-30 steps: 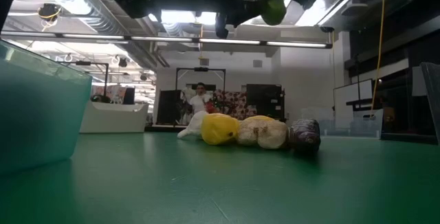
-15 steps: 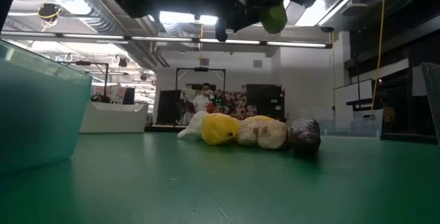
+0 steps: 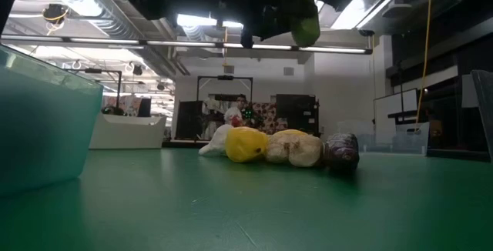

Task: Sort produce into baskets
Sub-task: Put the cucumber into the right black bin

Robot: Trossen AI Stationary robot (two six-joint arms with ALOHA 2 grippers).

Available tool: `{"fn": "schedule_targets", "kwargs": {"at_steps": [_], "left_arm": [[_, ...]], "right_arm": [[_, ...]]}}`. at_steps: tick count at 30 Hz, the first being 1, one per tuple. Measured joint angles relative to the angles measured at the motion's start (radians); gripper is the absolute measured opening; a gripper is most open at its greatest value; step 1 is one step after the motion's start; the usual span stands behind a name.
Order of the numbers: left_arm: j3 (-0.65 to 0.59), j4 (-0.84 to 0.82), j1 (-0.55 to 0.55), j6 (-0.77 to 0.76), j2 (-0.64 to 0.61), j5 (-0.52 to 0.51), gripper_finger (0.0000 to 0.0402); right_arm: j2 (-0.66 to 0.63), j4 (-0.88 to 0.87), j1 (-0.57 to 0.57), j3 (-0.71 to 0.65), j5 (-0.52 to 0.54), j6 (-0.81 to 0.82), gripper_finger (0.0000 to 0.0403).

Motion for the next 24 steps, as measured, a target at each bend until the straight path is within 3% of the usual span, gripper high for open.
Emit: {"fn": "schedule_targets", "kwargs": {"at_steps": [24], "left_arm": [[0.0,-0.034,-0.009,-0.005,0.0,0.033,0.0171]], "right_arm": [[0.057,-0.003,-0.038,0.0,-0.06,0.019,0.028]]}}
